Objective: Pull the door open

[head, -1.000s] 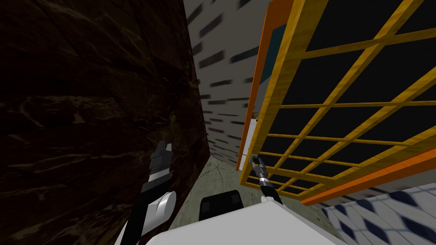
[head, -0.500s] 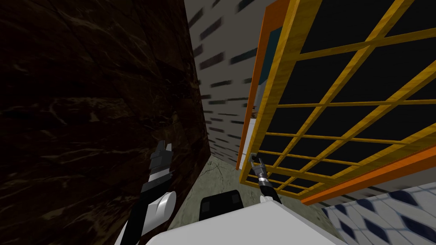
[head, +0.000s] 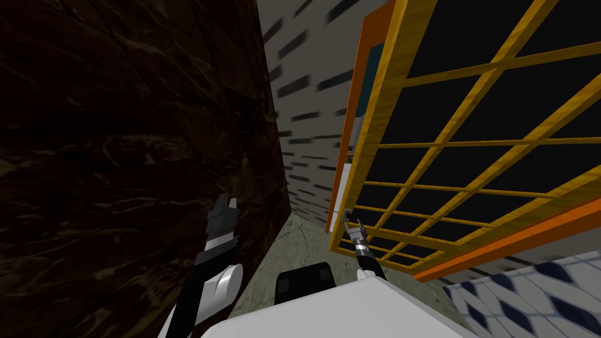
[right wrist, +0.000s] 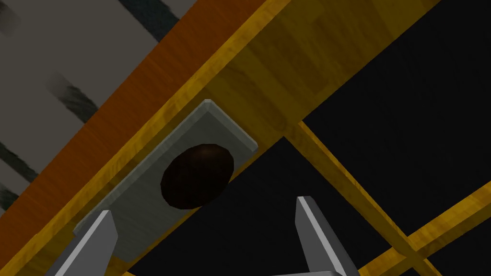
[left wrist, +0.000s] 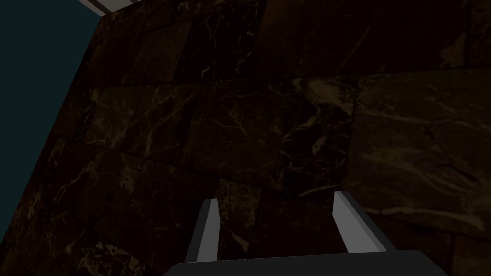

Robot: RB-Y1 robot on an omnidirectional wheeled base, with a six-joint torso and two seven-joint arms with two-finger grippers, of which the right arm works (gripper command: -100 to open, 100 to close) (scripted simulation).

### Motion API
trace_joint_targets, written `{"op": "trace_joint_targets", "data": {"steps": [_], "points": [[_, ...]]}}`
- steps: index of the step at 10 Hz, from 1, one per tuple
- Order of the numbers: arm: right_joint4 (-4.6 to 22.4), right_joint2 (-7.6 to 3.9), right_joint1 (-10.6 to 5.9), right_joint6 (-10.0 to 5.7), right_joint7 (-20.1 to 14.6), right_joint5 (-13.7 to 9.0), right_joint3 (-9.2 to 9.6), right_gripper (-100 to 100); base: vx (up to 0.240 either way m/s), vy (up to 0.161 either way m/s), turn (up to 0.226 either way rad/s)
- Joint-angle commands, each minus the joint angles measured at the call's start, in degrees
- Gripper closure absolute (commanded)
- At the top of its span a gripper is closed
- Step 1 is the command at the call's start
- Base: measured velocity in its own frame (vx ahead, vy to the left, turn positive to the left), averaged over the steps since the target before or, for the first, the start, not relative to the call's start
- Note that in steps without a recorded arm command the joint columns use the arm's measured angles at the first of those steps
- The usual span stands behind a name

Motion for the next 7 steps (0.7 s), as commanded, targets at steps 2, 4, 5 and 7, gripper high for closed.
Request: {"op": "trace_joint_targets", "data": {"steps": [2,4,5,7], "points": [[-0.47,-0.07,0.05,-0.24,-3.96,-1.75,1.10,-100,-0.042,-0.002,0.028],[-0.76,-0.12,0.07,-0.40,-6.38,-2.92,1.84,-100,-0.063,-0.006,0.039],[-1.06,-0.17,0.09,-0.55,-8.47,-4.09,2.57,-100,-0.056,-0.010,0.037],[-1.35,-0.22,0.11,-0.70,-11.10,-5.26,3.31,-100,-0.049,-0.005,0.026]]}}
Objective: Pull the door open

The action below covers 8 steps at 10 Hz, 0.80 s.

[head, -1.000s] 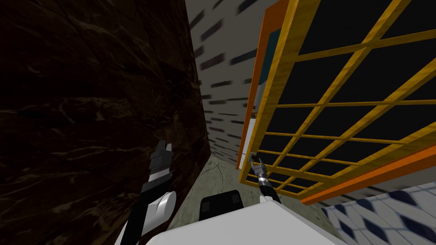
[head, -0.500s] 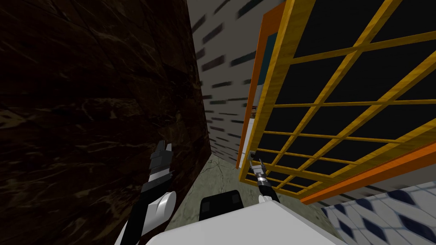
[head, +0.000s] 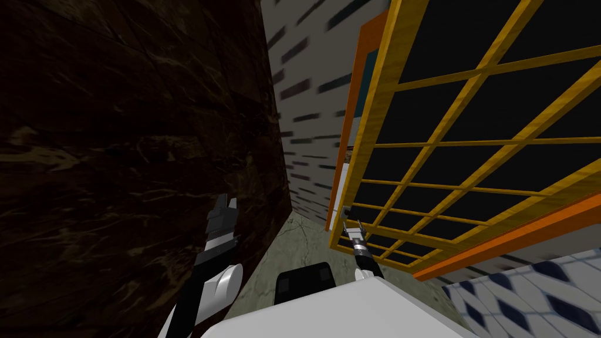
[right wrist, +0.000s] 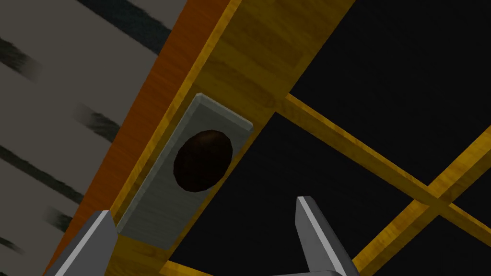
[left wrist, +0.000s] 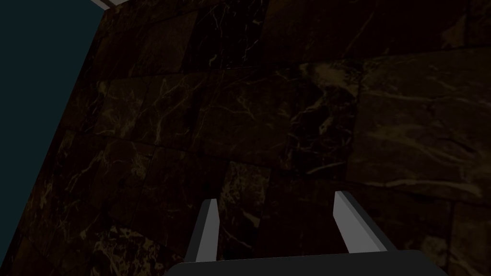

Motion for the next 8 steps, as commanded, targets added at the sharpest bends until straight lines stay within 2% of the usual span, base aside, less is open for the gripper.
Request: {"op": "trace_joint_targets", "data": {"steps": [1,2,3,4,6,7,8], "points": [[-0.48,-0.07,0.05,-0.21,-2.86,-1.73,1.08,-100,-0.069,-0.004,0.060],[-0.48,-0.07,0.05,-0.21,-3.76,-1.73,1.08,-100,-0.052,-0.004,0.016],[-0.77,-0.12,0.07,-0.36,-5.79,-2.87,1.79,-100,-0.052,-0.004,0.031],[-0.77,-0.12,0.07,-0.36,-6.12,-2.87,1.79,-100,-0.041,-0.003,0.017],[-1.31,-0.21,0.11,-0.64,-9.89,-5.01,3.14,-100,-0.056,-0.001,0.043],[-1.31,-0.21,0.11,-0.64,-10.79,-5.01,3.14,-100,-0.053,-0.003,0.017],[-1.55,-0.25,0.13,-0.77,-12.83,-5.98,3.75,-100,-0.043,-0.005,0.027]]}}
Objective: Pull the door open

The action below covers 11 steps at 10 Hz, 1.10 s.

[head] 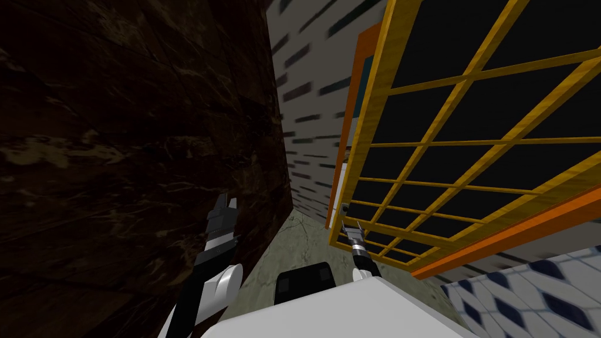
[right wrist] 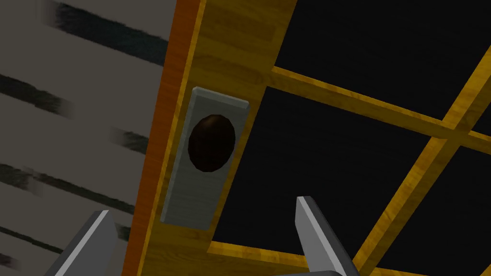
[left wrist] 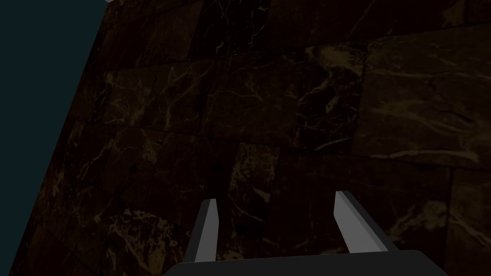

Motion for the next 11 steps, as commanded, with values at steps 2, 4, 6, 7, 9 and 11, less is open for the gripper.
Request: {"op": "trace_joint_targets", "data": {"steps": [2,4,6,7,9,11], "points": [[-0.37,-0.06,0.02,-0.19,-3.78,-1.47,0.92,-100,-0.056,-0.014,0.031],[-0.79,-0.13,0.05,-0.41,-7.34,-3.14,1.96,-100,-0.046,-0.001,0.031],[-0.96,-0.16,0.06,-0.50,-9.54,-3.80,2.38,-100,-0.035,-0.007,0.015],[-1.13,-0.19,0.07,-0.59,-11.22,-4.46,2.80,-100,-0.040,-0.007,0.034],[-1.36,-0.23,0.09,-0.71,-13.53,-5.39,3.38,-100,-0.039,-0.007,0.023],[-1.43,-0.25,0.09,-0.69,-13.79,-5.56,3.46,-100,-0.028,-0.002,0.011]]}}
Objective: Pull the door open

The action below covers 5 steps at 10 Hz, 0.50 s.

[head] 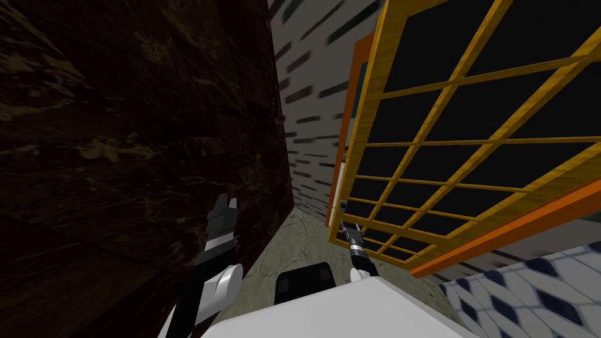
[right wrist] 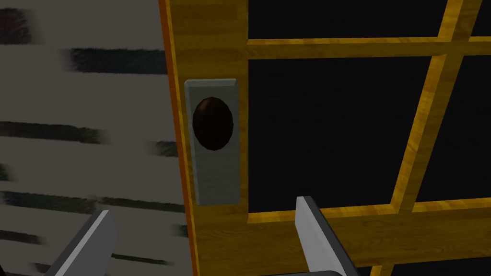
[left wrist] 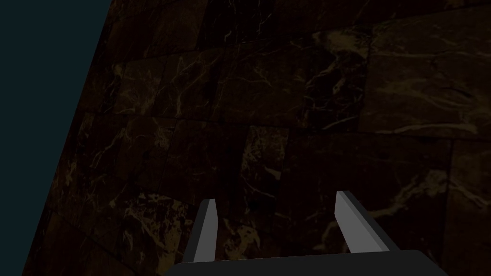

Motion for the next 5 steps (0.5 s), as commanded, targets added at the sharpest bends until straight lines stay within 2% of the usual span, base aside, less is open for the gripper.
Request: {"op": "trace_joint_targets", "data": {"steps": [1,4,5], "points": [[1.07,-1.23,0.06,-0.35,-1.77,-0.14,-0.22,-100,0.111,-0.002,0.056],[2.85,-3.28,0.17,-0.93,-4.72,-0.38,-0.59,-100,0.185,0.006,0.051],[3.85,-4.44,0.23,-1.26,-6.39,-0.52,-0.79,-100,0.175,-0.018,0.067]]}}
